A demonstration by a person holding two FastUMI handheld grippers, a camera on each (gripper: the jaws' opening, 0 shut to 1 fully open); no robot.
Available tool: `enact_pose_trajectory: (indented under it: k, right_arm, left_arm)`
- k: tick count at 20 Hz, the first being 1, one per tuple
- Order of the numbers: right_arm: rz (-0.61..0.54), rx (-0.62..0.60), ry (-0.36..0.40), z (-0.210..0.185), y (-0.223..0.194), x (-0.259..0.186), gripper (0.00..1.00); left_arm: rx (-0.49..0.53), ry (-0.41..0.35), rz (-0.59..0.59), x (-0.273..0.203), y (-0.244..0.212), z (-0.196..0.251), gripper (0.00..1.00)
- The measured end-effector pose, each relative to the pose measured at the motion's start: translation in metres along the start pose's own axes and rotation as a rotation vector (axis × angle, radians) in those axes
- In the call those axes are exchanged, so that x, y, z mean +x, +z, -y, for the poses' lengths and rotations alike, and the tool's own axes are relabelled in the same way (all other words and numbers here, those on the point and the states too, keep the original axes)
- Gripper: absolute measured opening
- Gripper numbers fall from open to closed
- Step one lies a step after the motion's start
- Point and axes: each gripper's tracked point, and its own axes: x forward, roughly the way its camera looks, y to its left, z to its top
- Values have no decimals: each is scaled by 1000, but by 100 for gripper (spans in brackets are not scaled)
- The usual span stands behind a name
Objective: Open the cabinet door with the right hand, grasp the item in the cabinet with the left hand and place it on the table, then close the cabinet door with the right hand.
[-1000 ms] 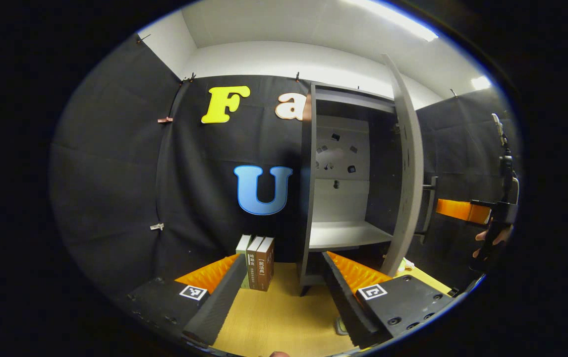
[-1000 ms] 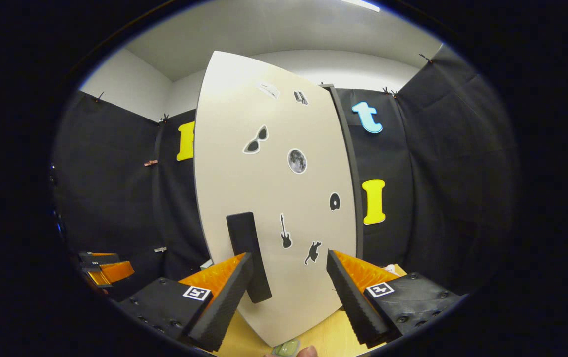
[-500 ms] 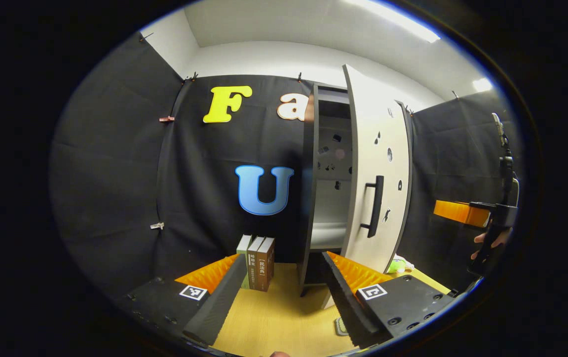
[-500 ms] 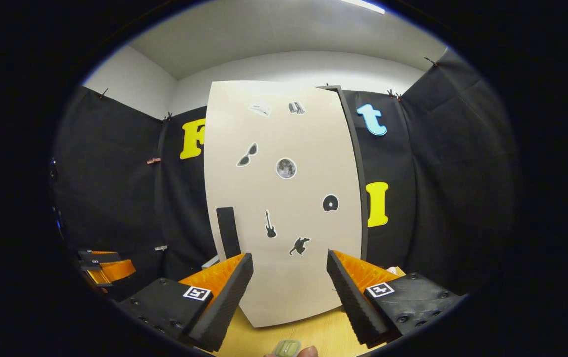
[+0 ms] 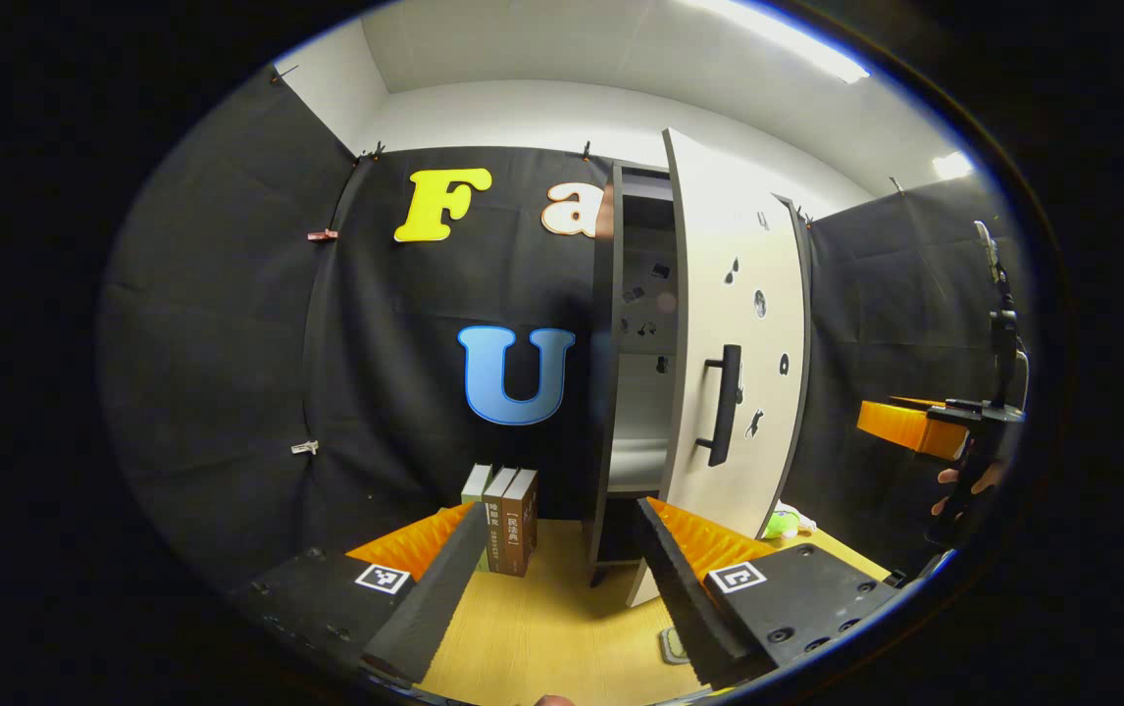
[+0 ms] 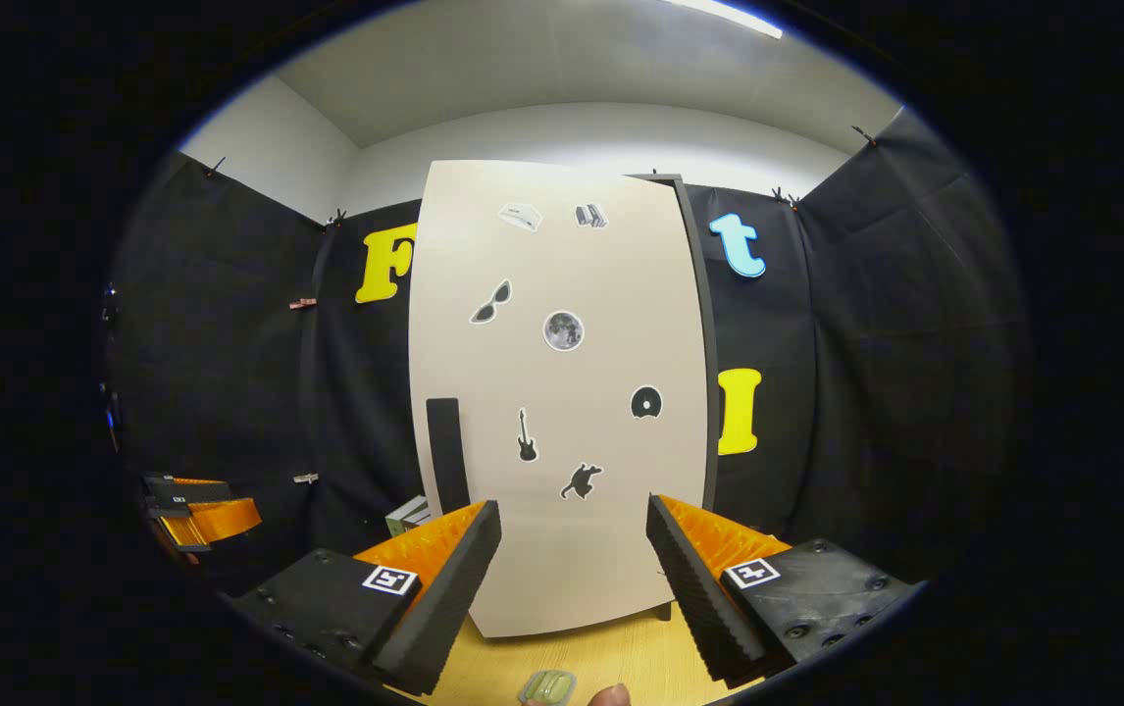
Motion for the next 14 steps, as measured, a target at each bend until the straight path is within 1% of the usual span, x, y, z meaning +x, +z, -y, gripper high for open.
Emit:
enact_pose_trajectory:
  k: [9, 14]
  right_arm:
    - [11, -21, -39, 16, 3, -6, 98]
    - [10, -28, -46, 17, 2, -7, 98]
  left_arm:
    - [-2, -16, -1, 5, -2, 9, 95]
    - [3, -20, -9, 4, -6, 11, 95]
